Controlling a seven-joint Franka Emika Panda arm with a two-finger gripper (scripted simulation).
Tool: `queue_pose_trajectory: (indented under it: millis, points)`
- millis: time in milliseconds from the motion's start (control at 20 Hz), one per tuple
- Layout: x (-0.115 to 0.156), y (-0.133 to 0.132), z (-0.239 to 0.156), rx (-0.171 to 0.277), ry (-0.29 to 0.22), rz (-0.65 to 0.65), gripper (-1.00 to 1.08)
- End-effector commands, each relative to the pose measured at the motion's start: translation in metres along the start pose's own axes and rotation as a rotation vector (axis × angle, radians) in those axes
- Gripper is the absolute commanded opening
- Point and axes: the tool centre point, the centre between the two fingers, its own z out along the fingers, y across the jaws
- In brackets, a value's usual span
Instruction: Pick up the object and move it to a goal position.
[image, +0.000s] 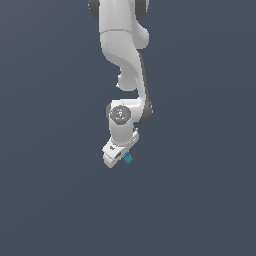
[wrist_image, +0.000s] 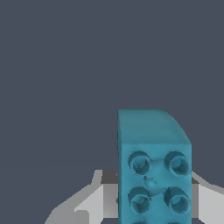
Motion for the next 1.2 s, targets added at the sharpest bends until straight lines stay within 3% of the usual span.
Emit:
queue_pose_trajectory:
  millis: [0, 650, 1150]
  points:
    - [0.0, 0.0, 0.0, -0.001, 0.001, 0.0, -1.0]
    - [-0.001, 0.0, -0.006, -0.001, 0.001, 0.0, -1.0]
    - [-0.008, -0.006, -0.058, -0.001, -0.001, -0.001, -1.0]
